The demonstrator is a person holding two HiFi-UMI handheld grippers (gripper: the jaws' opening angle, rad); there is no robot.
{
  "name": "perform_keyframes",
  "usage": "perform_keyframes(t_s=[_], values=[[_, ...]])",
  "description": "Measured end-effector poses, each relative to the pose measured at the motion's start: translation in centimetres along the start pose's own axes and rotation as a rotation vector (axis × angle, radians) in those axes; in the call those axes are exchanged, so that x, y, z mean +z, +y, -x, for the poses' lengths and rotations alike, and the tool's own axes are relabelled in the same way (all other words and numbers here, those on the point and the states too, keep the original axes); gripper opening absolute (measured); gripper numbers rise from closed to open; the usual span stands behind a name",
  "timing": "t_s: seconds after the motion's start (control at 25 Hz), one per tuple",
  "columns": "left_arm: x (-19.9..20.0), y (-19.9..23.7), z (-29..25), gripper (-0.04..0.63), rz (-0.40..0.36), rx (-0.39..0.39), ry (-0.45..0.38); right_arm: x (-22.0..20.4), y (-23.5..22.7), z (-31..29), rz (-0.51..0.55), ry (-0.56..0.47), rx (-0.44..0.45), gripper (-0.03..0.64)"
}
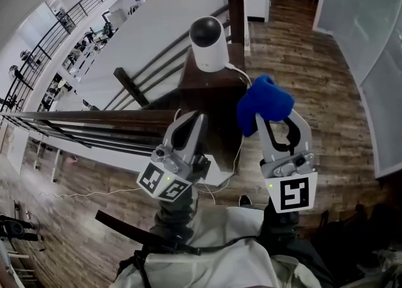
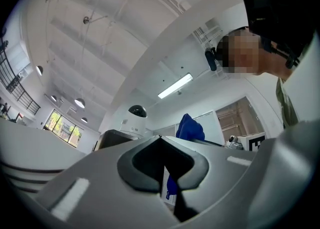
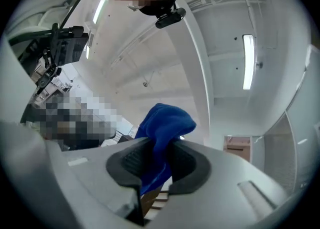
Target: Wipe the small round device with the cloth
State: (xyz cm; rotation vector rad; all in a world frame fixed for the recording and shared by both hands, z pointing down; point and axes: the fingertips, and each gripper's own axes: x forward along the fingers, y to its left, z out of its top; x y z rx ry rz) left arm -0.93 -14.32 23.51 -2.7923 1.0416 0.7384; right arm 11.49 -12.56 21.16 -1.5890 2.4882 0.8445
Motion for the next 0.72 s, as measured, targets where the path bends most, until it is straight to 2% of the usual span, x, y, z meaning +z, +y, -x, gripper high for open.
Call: perform_keyframes(t_s=[0.32,0.72], values=[[1.0,-0.4,-0.1,0.002,-0.065,0.044,-0.023,-0.6,0.6,0.2,-0.011,-0.022,0.075,0.091],[1.8,-1.0,-0.4,0.002,-0.093,0.067,-0.047,-0.3,0.3,0.5,-0.025,-0.062,0.105,0.091]])
